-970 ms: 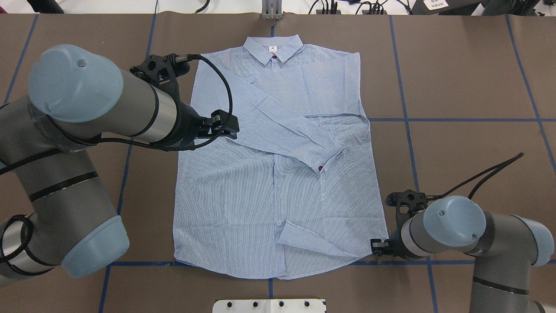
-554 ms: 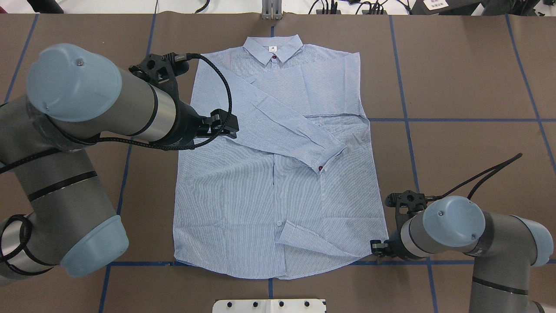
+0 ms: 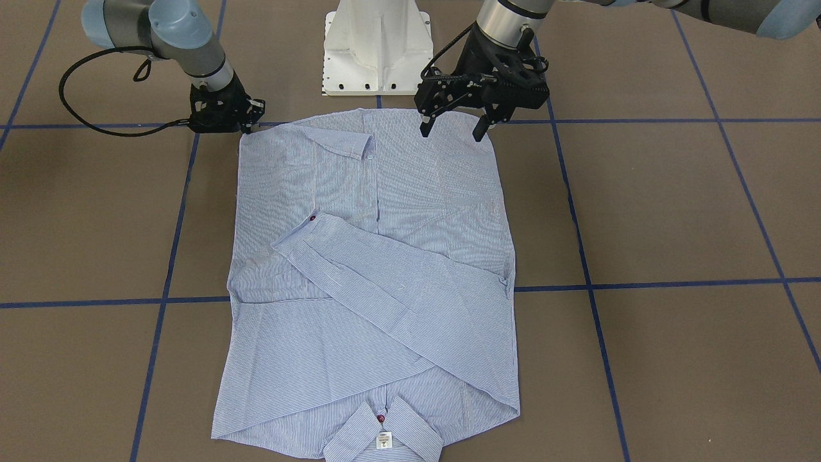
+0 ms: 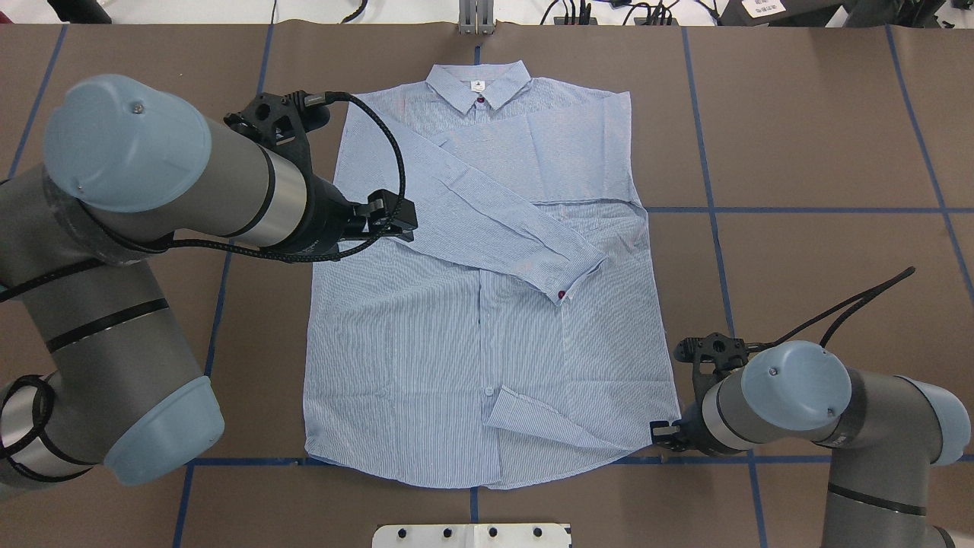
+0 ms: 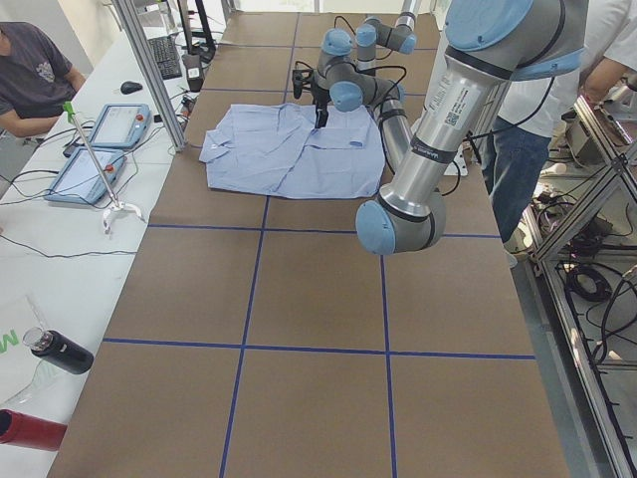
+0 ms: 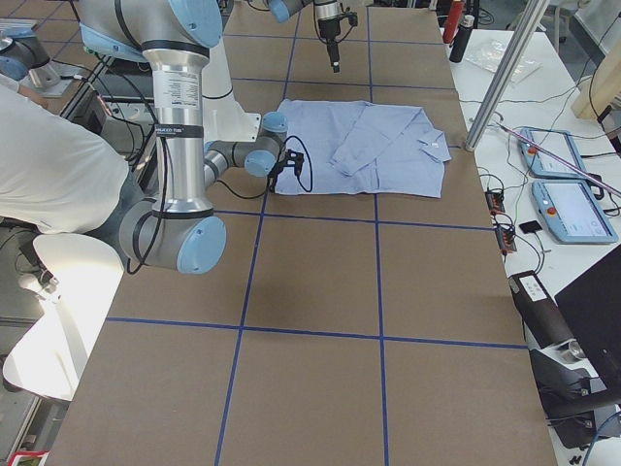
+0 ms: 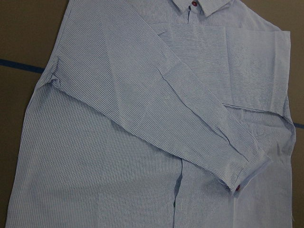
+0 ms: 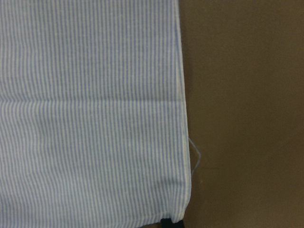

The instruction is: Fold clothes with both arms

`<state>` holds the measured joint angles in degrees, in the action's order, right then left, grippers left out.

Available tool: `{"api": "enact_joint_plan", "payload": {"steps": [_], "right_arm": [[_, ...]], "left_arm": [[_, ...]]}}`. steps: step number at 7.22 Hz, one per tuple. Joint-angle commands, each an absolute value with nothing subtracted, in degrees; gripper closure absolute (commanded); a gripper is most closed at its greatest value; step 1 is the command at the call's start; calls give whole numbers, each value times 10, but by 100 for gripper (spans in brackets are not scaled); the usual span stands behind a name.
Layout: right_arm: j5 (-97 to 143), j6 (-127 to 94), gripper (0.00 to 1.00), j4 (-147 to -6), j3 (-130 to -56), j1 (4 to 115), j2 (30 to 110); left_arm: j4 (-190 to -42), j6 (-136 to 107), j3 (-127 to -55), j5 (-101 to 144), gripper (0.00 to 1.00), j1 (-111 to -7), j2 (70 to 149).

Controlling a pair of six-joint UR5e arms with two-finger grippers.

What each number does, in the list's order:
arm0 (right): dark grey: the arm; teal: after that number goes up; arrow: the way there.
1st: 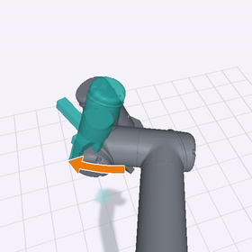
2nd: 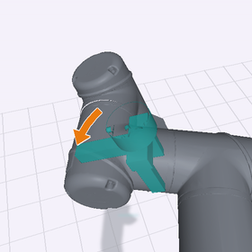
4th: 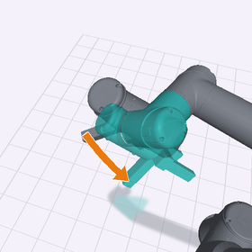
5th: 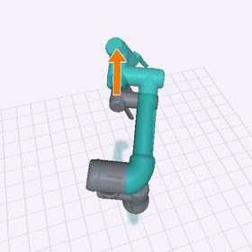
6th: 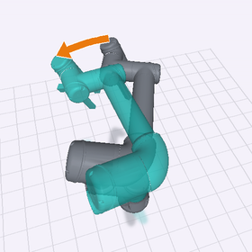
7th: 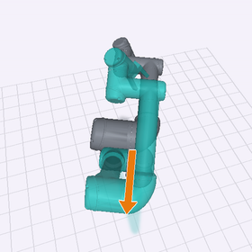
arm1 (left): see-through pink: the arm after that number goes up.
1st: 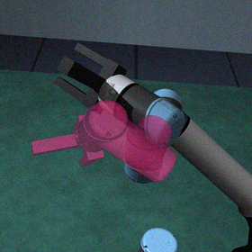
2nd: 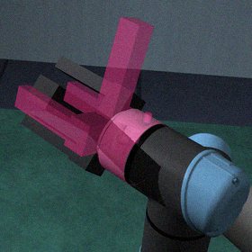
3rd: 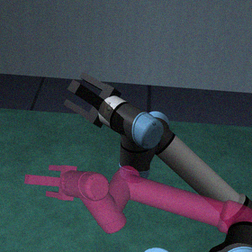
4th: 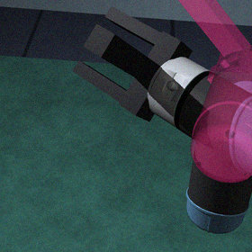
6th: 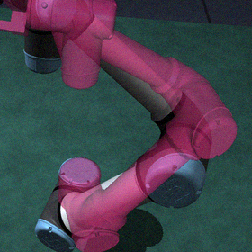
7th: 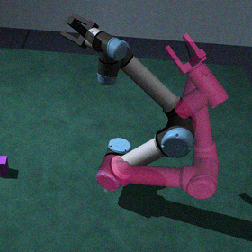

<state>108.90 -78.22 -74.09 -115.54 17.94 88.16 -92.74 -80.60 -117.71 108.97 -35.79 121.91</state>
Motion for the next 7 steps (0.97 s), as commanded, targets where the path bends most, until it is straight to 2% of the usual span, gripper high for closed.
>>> {"api": "enact_joint_plan", "payload": {"steps": [1, 4, 5, 6, 7], "right_arm": [[1089, -782, 100, -741, -1159, 185, 882], [1089, -782, 100, -741, -1159, 192, 882], [1088, -783, 39, -741, -1157, 190, 881], [1087, -783, 2, -741, -1155, 189, 882], [1086, -783, 1, -741, -1157, 190, 881]], "left_arm": [[-927, -806, -1179, 1090, 1, -360, 1219], [-927, -806, -1178, 1089, 1, -360, 1219], [-925, -806, -1178, 1089, 1, -360, 1219], [-918, -806, -1179, 1090, 1, -359, 1219], [-917, -806, -1179, 1090, 1, -359, 1220]]}}
